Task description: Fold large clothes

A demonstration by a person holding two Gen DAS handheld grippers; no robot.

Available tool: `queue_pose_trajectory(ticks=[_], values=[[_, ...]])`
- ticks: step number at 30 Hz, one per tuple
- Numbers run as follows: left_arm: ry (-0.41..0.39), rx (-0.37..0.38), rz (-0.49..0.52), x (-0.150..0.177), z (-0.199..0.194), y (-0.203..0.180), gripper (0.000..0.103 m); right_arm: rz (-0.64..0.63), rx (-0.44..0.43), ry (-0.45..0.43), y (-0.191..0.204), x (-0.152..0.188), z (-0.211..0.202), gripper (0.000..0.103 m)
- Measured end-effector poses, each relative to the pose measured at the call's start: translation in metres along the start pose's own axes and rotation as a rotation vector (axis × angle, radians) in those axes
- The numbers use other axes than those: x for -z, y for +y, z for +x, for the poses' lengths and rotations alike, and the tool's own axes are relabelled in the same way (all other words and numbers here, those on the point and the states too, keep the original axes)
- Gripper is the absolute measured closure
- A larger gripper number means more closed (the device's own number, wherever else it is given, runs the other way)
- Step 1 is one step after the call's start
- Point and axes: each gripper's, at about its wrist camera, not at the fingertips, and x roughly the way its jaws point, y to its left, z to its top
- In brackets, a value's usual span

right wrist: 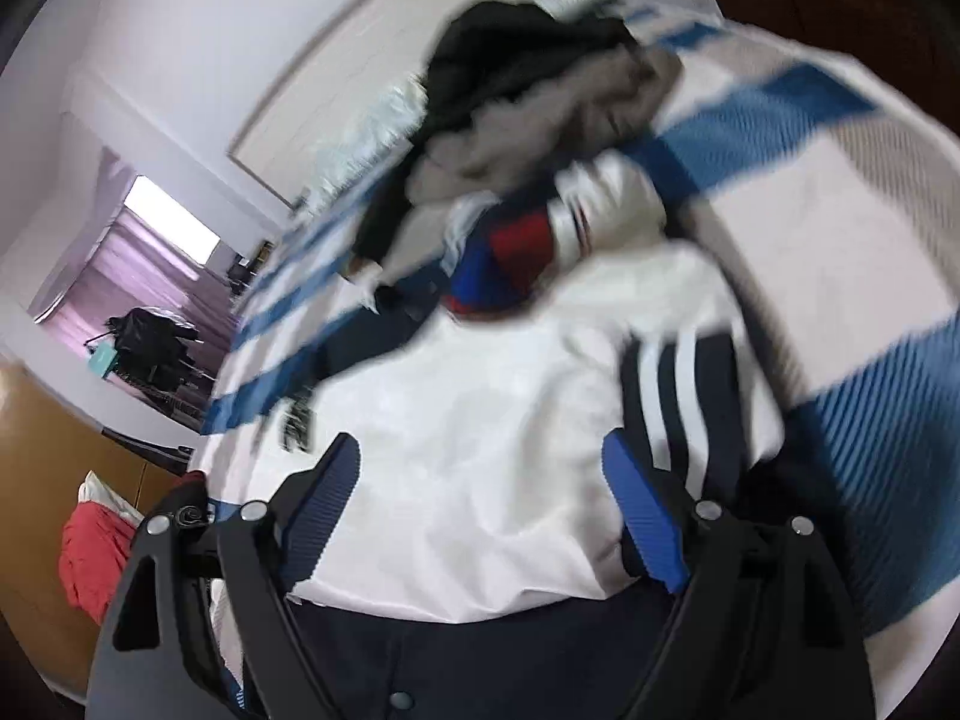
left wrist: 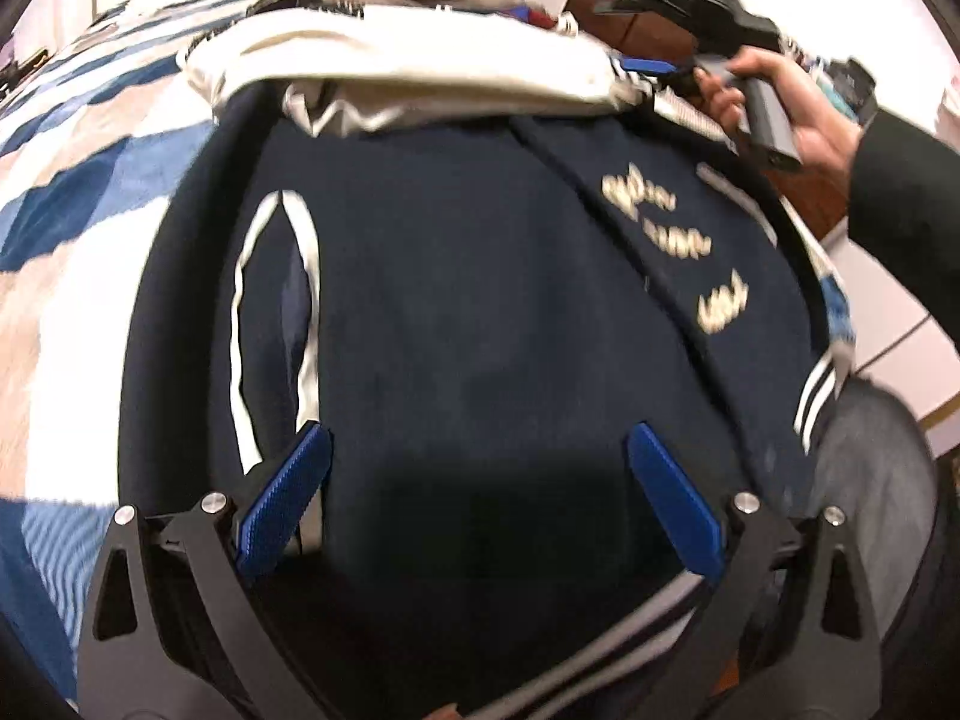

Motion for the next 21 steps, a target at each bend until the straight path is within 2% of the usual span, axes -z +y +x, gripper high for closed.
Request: queue_pose_trajectory(ticks=[2, 6, 8, 11, 14, 15, 18, 21], values=[[0.014, -0.010, 0.011, 0.005, 0.001, -0.002, 0.005, -0.016, 0.048, 0.022, -0.009, 0.012, 0.014, 0.021], [0.027, 0.032, -0.024, 0.016, 0.003, 0.011, 0.005, -0.023, 0.047, 0.033, -0.032, 0.023, 0.029, 0.025], [0.021, 0.055, -0.034, 0.018, 0.002, 0.015, 0.005, 0.024, 0.017, 0.019, -0.038, 0.022, 0.025, 0.026], [0.012, 0.069, -0.041, 0.020, 0.005, 0.019, 0.005, 0.050, 0.052, 0.047, -0.035, 0.024, 0.015, 0.028], [-0.012, 0.061, -0.040, 0.021, 0.002, 0.018, 0.005, 0.038, 0.116, 0.116, -0.018, 0.038, -0.008, 0.021], [-0.022, 0.049, -0.048, 0.020, -0.004, 0.016, 0.005, 0.022, 0.128, 0.129, -0.011, 0.044, -0.018, 0.005], [-0.046, 0.052, -0.074, 0.020, -0.021, 0.016, 0.005, -0.084, 0.127, 0.177, 0.007, 0.077, -0.056, 0.005], [-0.072, 0.038, -0.103, 0.023, -0.040, 0.020, 0.005, -0.191, 0.118, 0.185, 0.014, 0.115, -0.098, 0.005]])
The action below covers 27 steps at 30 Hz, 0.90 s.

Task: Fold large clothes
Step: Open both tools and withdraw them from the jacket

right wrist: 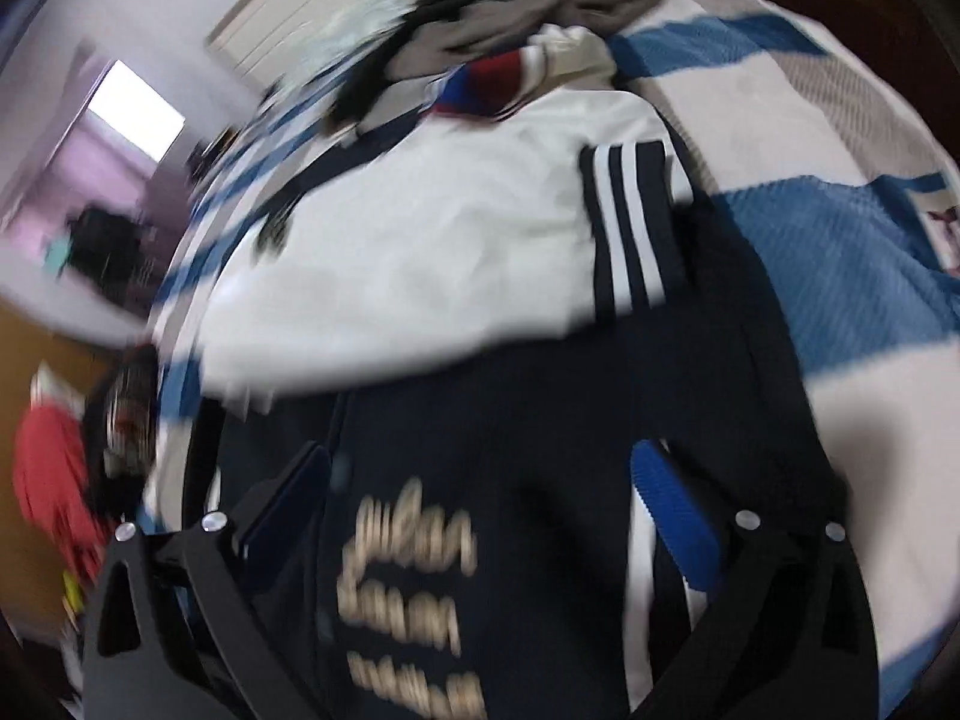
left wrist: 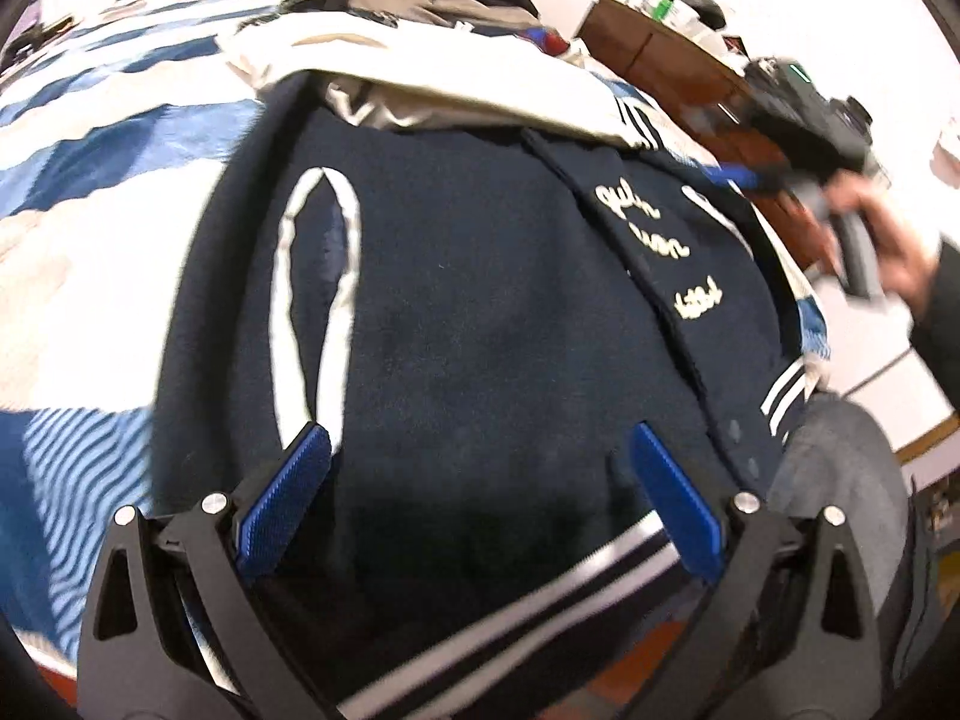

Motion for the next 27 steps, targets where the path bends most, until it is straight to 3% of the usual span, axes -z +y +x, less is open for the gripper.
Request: queue_pose_trajectory(ticks=[3, 6, 10, 12, 16, 20, 25, 27], values=[[-0.049, -0.031, -0.009, 0.000, -0.020, 0.005, 0.005, -0.046, -0.002, -0.040, -0.002, 0.047, -0.033, 0.005], [-0.115, -0.088, 0.017, 0.000, -0.043, 0.009, 0.005, -0.168, 0.054, -0.167, -0.005, 0.102, -0.064, 0.005], [-0.199, -0.140, 0.097, -0.001, -0.056, 0.012, 0.005, -0.221, 0.124, -0.163, -0.025, 0.152, -0.068, 0.005], [-0.196, -0.148, 0.081, -0.002, -0.050, 0.022, 0.005, -0.190, 0.132, -0.181, -0.043, 0.173, -0.070, 0.005], [-0.192, -0.136, -0.016, -0.007, -0.035, 0.054, 0.005, -0.124, 0.127, -0.248, -0.070, 0.186, -0.075, 0.005], [-0.184, -0.091, -0.100, -0.016, -0.017, 0.077, 0.005, -0.054, 0.108, -0.273, -0.090, 0.177, -0.066, 0.005], [-0.141, -0.045, -0.047, -0.020, 0.002, 0.075, 0.005, -0.074, 0.024, -0.308, -0.088, 0.164, -0.053, 0.005], [-0.114, -0.034, -0.036, -0.019, 0.008, 0.076, 0.005, -0.071, 0.012, -0.263, -0.086, 0.157, -0.037, 0.005]])
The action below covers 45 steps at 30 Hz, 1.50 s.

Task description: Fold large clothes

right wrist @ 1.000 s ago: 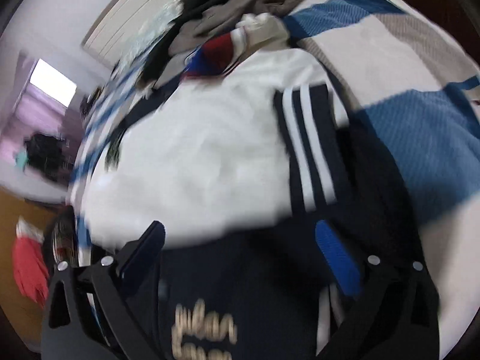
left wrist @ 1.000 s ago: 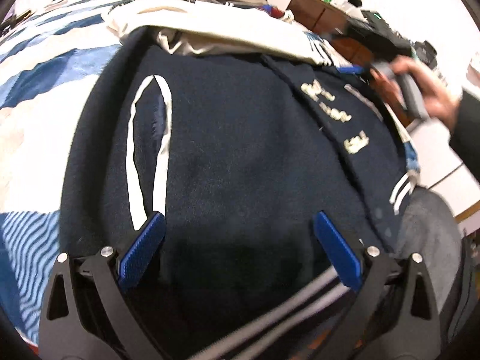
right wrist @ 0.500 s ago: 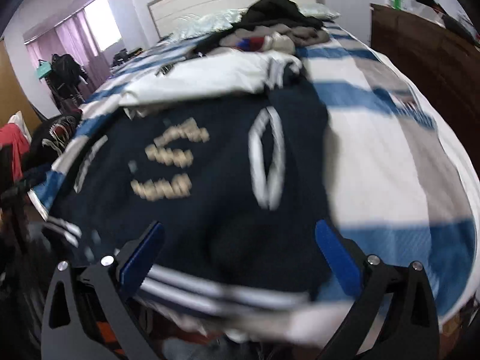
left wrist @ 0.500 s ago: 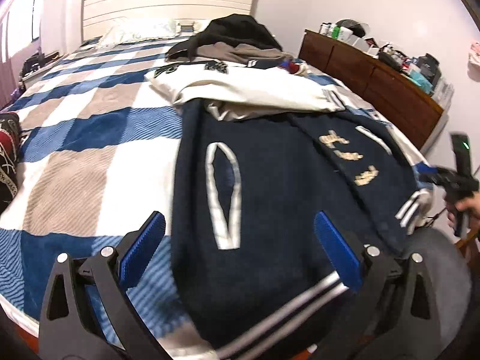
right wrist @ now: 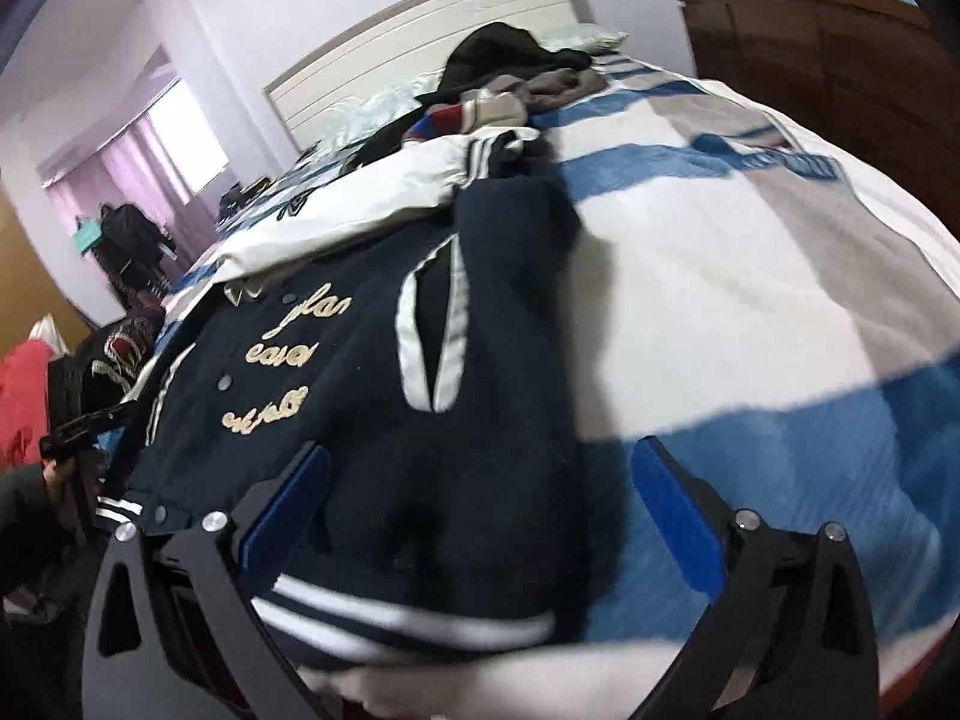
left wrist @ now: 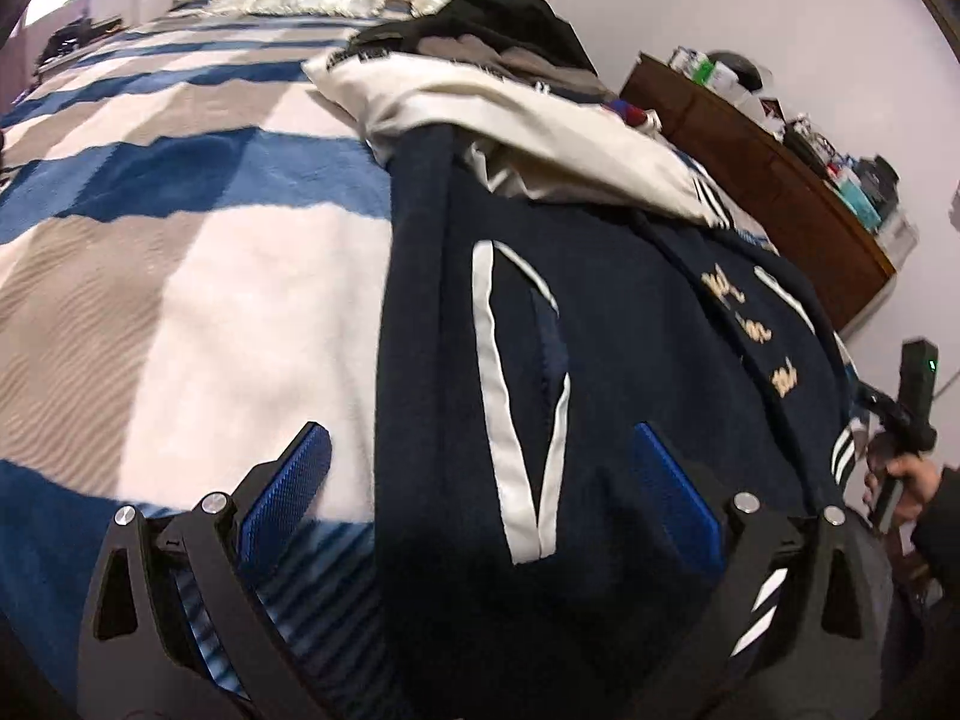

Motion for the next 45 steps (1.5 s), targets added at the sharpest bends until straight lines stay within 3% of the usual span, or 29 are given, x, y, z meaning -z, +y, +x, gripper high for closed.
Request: queue_pose_trajectory(ticks=[6, 11, 15, 18, 22, 26, 30, 32, 35, 37, 38, 39, 40, 43, 45], values=[[0.042, 0.036, -0.004, 0.010, 0.000, 0.008, 0.005, 0.088, -0.160, 0.087, 0.020, 0.004, 0.019, 0.004], [0.064, 0.161, -0.056, 0.015, -0.008, 0.023, 0.005, 0.152, -0.293, 0.085, 0.024, 0.002, 0.008, 0.004], [0.113, 0.219, -0.107, 0.015, -0.010, 0.024, 0.005, 0.179, -0.331, 0.095, 0.026, 0.002, 0.004, 0.004], [0.149, 0.255, -0.092, 0.021, -0.010, 0.012, 0.005, 0.173, -0.270, 0.110, 0.024, 0.003, 0.007, 0.004], [0.177, 0.206, -0.049, 0.030, -0.008, -0.006, 0.005, 0.179, -0.198, 0.132, 0.023, 0.008, 0.017, 0.004], [0.197, 0.251, -0.137, 0.027, -0.009, -0.008, 0.005, 0.237, -0.299, 0.110, 0.026, 0.002, 0.004, 0.004], [0.190, 0.318, -0.096, 0.024, -0.011, -0.023, 0.005, 0.230, -0.356, 0.105, 0.032, 0.001, -0.003, 0.005], [0.214, 0.312, -0.097, 0.026, -0.004, -0.024, 0.005, 0.230, -0.294, 0.155, 0.029, 0.005, 0.006, 0.009], [0.241, 0.302, -0.110, 0.029, 0.004, -0.026, 0.007, 0.251, -0.216, 0.178, 0.022, 0.010, 0.011, 0.036], [0.238, 0.284, -0.110, 0.029, 0.003, -0.026, 0.012, 0.314, -0.174, 0.199, 0.012, 0.011, 0.010, 0.072], [0.240, 0.256, -0.113, 0.029, 0.002, -0.026, 0.032, 0.348, -0.170, 0.206, 0.006, 0.012, 0.008, 0.076], [0.244, 0.223, -0.113, 0.029, 0.001, -0.024, 0.070, 0.363, -0.182, 0.204, 0.004, 0.012, 0.007, 0.078], [0.257, 0.189, -0.123, 0.028, 0.002, -0.020, 0.073, 0.349, -0.187, 0.201, 0.004, 0.011, 0.004, 0.079], [0.270, 0.231, -0.154, 0.025, 0.000, -0.014, 0.077, 0.309, -0.173, 0.202, 0.010, 0.008, -0.001, 0.083], [0.267, 0.239, -0.136, 0.021, -0.006, -0.017, 0.089, 0.293, -0.179, 0.186, 0.015, 0.003, -0.008, 0.085]])
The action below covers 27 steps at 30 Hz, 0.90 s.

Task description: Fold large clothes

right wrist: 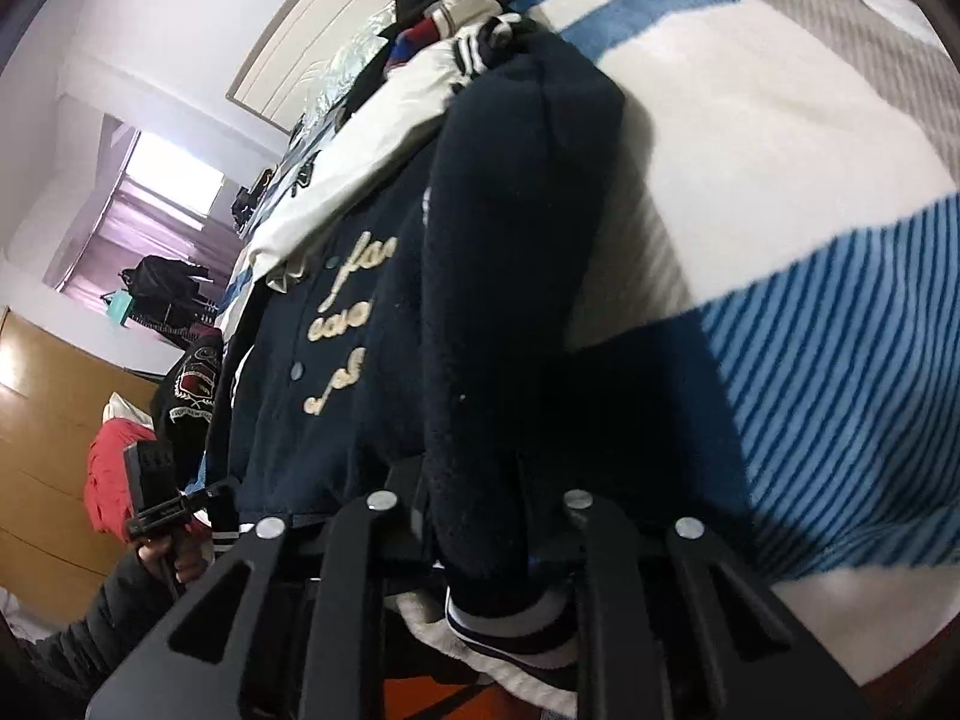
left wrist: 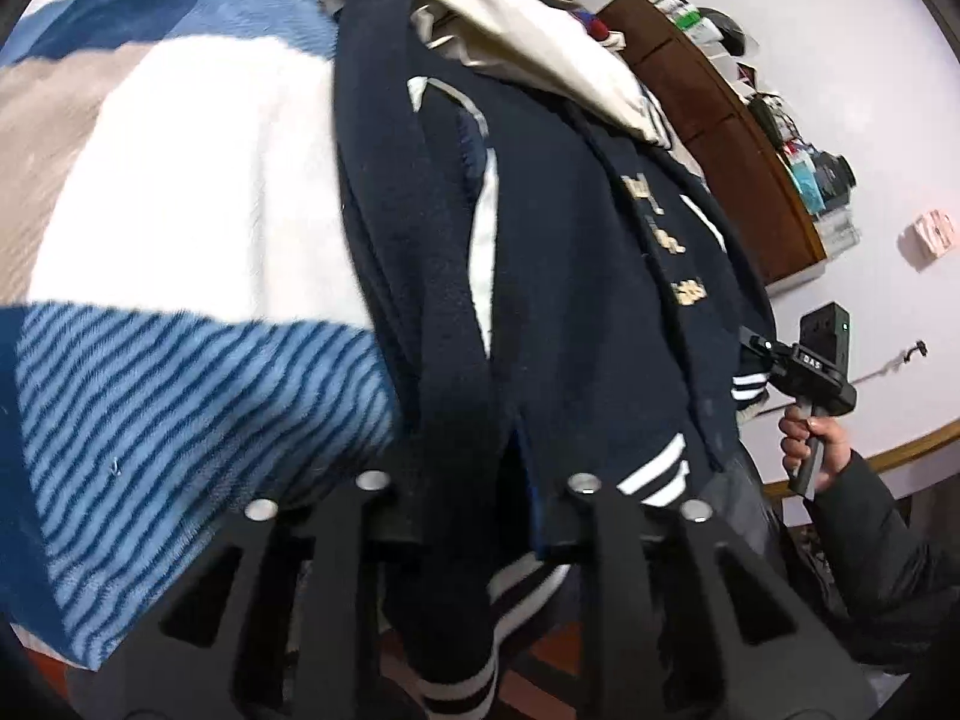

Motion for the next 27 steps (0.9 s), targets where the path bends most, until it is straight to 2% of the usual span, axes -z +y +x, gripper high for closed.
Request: queue_pose_trajectory(ticks=[5, 9, 14, 17, 20, 24, 27], values=[[-0.088, 0.057, 0.056, -0.004, -0.034, -0.025, 0.095, -0.042, -0.051, -0.058, 0.021, -0.005, -0.030, 0.086], [-0.142, 0.076, 0.096, -0.001, -0.059, -0.039, 0.096, -0.090, -0.070, -0.046, 0.037, -0.002, -0.047, 0.086], [-0.180, 0.109, 0.093, 0.018, -0.089, -0.043, 0.097, -0.128, -0.082, -0.026, 0.049, 0.017, -0.071, 0.086], [-0.180, 0.118, 0.073, 0.036, -0.105, -0.040, 0.097, -0.128, -0.112, -0.006, 0.051, 0.036, -0.091, 0.086], [-0.151, 0.112, 0.061, 0.062, -0.112, -0.037, 0.097, -0.139, -0.105, 0.037, 0.054, 0.062, -0.100, 0.086], [-0.106, 0.071, 0.029, 0.086, -0.095, -0.028, 0.097, -0.109, -0.052, 0.069, 0.039, 0.087, -0.092, 0.086], [-0.062, 0.023, 0.039, 0.087, -0.077, -0.026, 0.097, -0.075, -0.004, 0.089, 0.026, 0.094, -0.073, 0.086]])
